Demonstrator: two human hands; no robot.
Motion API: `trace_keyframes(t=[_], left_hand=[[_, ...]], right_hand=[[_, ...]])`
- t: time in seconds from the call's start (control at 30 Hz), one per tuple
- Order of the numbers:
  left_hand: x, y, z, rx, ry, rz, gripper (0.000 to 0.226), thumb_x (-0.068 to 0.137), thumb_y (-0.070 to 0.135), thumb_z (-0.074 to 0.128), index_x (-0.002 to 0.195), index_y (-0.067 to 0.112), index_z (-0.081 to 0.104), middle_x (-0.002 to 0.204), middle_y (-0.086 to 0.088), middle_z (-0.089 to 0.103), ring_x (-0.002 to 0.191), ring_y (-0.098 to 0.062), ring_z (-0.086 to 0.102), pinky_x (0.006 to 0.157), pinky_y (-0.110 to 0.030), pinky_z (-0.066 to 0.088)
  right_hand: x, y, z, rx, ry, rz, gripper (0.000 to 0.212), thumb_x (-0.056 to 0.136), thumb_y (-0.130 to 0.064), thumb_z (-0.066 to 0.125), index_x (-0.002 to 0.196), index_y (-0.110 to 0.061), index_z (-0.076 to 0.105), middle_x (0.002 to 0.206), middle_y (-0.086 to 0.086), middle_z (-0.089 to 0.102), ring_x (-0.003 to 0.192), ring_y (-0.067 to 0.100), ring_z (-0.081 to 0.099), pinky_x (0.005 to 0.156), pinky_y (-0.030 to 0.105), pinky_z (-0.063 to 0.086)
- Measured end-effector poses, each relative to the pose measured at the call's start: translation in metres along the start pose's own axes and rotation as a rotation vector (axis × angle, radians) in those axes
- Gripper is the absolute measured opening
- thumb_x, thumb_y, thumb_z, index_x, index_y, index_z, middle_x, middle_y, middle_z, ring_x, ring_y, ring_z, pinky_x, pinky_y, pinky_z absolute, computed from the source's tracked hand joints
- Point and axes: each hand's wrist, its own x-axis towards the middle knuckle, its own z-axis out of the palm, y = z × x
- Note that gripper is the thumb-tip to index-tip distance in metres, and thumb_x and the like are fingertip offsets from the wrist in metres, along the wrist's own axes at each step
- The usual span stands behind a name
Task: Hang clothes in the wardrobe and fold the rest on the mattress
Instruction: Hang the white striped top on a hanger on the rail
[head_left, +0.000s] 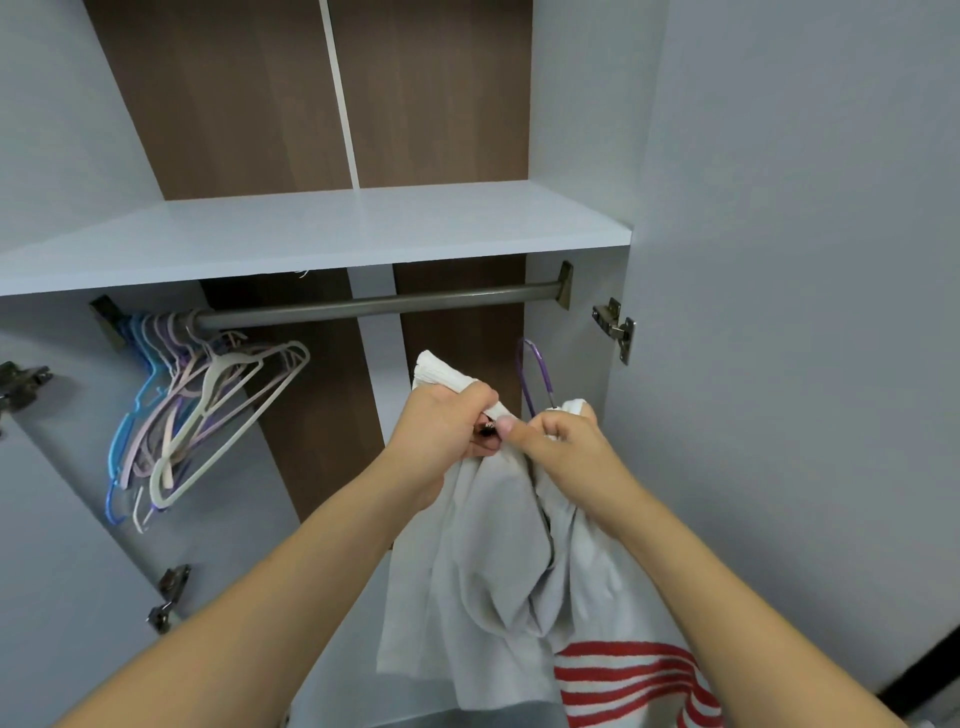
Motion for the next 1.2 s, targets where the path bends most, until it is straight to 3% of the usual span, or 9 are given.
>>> trace_keyframes(t=[0.17,0.3,0.57,0.67,0.73,0.83,0.93,1.03,1.2], left_hand=[[-0.005,0.004,-0.001,0.024,-0.037,0.02,0.029,0.096,0.018,0.062,0.075,-0.001,0.065,0.066,-0.013,0.063,0.051,-0.014,0.063,0.055,-0.023,0.058],[-0.008,0.006,-0.006,-0.024,-0.023,0.0,0.033,0.097,0.018,0.062,0.071,-0.004,0.062,0.062,-0.014,0.062,0.049,-0.017,0.063,0.058,-0.027,0.06],[-0.008,0.003,-0.021,-0.073,0.133,-0.005,0.029,0.096,0.014,0.063,0.07,0.0,0.063,0.056,-0.009,0.06,0.048,-0.016,0.063,0.056,-0.027,0.06],[-0.01,-0.004,-0.027,0.024,0.17,0.041,0.033,0.094,0.017,0.063,0.063,0.007,0.067,0.054,-0.006,0.064,0.058,-0.021,0.067,0.08,-0.04,0.061],[-0.014,-0.009,-0.03,0.092,0.187,0.098,0.044,0.093,0.019,0.061,0.049,0.017,0.066,0.056,-0.006,0.066,0.07,-0.031,0.068,0.089,-0.05,0.057],[-0.019,-0.013,-0.035,0.092,0.244,0.116,0.048,0.091,0.019,0.059,0.043,0.023,0.065,0.056,-0.004,0.066,0.071,-0.031,0.067,0.086,-0.054,0.057],[-0.019,-0.017,-0.049,0.018,0.332,0.067,0.035,0.09,0.018,0.061,0.056,0.016,0.067,0.054,-0.002,0.065,0.058,-0.018,0.067,0.082,-0.048,0.061],[-0.018,-0.021,-0.065,-0.016,0.387,-0.001,0.019,0.09,0.019,0.062,0.083,0.002,0.069,0.055,-0.004,0.063,0.051,-0.015,0.064,0.078,-0.043,0.062],[-0.016,-0.036,-0.107,-0.084,0.444,-0.037,0.018,0.088,0.012,0.059,0.089,-0.004,0.066,0.053,-0.004,0.054,0.041,-0.015,0.053,0.064,-0.039,0.063]], right_hand=[[0.005,-0.005,-0.004,0.004,-0.123,0.054,0.036,0.09,-0.031,0.06,0.071,-0.001,0.063,0.112,0.017,0.051,0.112,0.005,0.04,0.081,0.021,0.037],[0.001,-0.003,-0.005,0.085,-0.141,0.03,0.024,0.095,-0.012,0.053,0.078,0.0,0.066,0.098,0.008,0.052,0.111,0.019,0.044,0.097,0.029,0.035],[0.001,-0.005,-0.004,0.047,-0.19,0.061,0.024,0.099,-0.021,0.054,0.078,-0.019,0.064,0.115,0.01,0.045,0.094,0.015,0.048,0.083,0.026,0.037],[0.007,-0.006,0.003,0.125,-0.046,0.041,0.024,0.096,-0.016,0.056,0.076,-0.01,0.067,0.107,0.005,0.045,0.087,0.013,0.048,0.069,0.013,0.038],[0.015,-0.004,0.008,0.177,0.075,0.055,0.027,0.094,-0.013,0.053,0.081,0.009,0.06,0.098,0.002,0.041,0.08,0.017,0.043,0.06,0.021,0.035],[0.029,-0.002,0.011,0.293,0.169,0.092,0.029,0.092,-0.014,0.052,0.065,-0.004,0.051,0.111,0.005,0.038,0.081,0.019,0.043,0.071,0.029,0.035],[0.042,0.0,0.005,0.268,0.226,0.103,0.041,0.091,-0.017,0.051,0.051,-0.024,0.05,0.115,0.003,0.038,0.076,0.015,0.045,0.065,0.03,0.037],[0.054,0.0,0.002,0.244,0.247,0.087,0.052,0.09,-0.017,0.051,0.039,-0.026,0.043,0.115,0.002,0.036,0.067,0.015,0.04,0.06,0.031,0.034],[0.076,-0.009,-0.017,0.278,0.377,0.131,0.031,0.083,-0.026,0.054,0.052,-0.02,0.049,0.098,0.007,0.04,0.074,0.018,0.043,0.063,0.032,0.037]])
